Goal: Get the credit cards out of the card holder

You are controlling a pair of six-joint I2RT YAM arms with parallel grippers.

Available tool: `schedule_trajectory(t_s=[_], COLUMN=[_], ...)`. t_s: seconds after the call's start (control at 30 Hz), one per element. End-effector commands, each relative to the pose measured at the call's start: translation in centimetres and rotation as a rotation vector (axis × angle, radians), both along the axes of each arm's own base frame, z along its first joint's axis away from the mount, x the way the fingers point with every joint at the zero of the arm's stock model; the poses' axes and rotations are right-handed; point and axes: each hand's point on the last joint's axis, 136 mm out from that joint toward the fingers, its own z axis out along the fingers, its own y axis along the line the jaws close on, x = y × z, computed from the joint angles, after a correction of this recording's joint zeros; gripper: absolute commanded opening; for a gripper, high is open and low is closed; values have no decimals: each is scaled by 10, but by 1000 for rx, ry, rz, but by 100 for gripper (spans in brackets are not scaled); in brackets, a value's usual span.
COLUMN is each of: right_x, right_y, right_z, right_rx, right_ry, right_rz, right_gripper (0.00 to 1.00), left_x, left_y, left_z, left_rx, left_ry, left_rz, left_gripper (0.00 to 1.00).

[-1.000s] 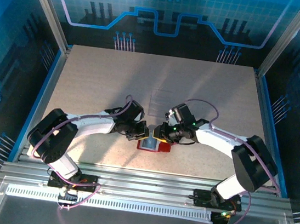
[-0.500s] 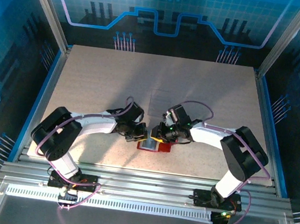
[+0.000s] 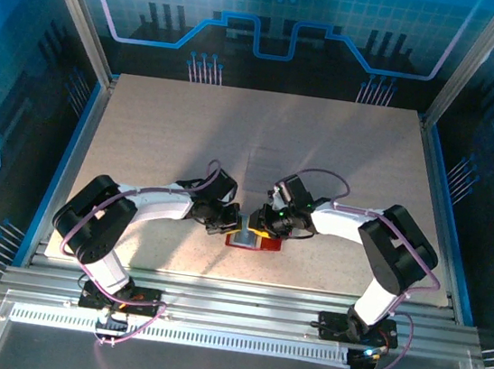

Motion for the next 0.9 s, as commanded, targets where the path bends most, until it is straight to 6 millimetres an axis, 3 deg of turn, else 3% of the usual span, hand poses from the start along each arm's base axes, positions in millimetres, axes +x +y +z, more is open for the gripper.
schedule_trajectory(t_s=[0.0, 0.3, 0.67, 0.87], right_x=[-12, -14, -10, -11], right_y=[3, -12, -15, -13], right_z=[-12, -16, 4, 21], right_rx=[-10, -98, -114, -54], right_ry=[32, 18, -31, -61], right_rz=[27, 26, 30, 13], right_gripper=[31, 33, 36, 38], left_x=[-6, -8, -7, -2], left_y=[11, 14, 15, 12], left_z=[-9, -8, -7, 8], left_rx=[46, 57, 57, 33], left_ry=[28, 25, 21, -15], left_rz=[6, 11, 16, 20], left_gripper=[7, 7, 7, 10])
